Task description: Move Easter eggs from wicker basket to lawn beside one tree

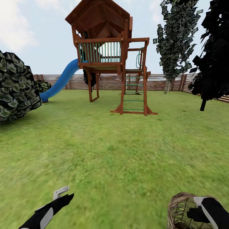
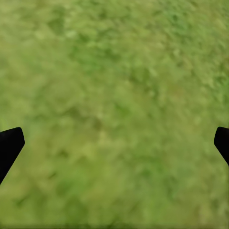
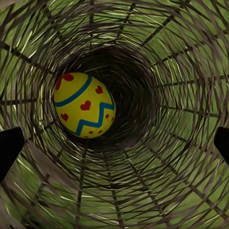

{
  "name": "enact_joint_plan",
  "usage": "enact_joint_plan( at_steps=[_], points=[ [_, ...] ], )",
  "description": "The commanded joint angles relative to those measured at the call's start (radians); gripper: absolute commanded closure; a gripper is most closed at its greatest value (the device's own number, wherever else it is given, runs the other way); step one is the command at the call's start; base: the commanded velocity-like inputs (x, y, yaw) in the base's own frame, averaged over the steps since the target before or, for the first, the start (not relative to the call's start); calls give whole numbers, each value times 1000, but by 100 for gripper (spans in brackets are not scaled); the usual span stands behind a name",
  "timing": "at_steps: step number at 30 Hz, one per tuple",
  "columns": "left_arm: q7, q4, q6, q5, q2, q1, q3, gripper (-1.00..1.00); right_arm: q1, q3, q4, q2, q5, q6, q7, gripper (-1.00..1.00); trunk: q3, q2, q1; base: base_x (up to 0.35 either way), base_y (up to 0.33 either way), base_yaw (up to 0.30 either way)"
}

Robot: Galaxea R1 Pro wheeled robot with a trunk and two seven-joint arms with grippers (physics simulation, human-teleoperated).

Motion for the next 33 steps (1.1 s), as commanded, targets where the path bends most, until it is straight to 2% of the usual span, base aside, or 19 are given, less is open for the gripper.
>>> enact_joint_plan(
  at_steps=[1, 33],
  points=[
    [-6, -2, 10, 9, 0, 0, 7, -100, 0, 1, -1, -1, -2, 5, 1, -100, -4, -8, 4, 0, 0, 0],
    [-6, -1, 10, 7, -3, 0, 8, -100, 0, 1, -1, -1, -4, 5, 0, -100, -105, -232, 126, 0, 0, 0]
  ],
)
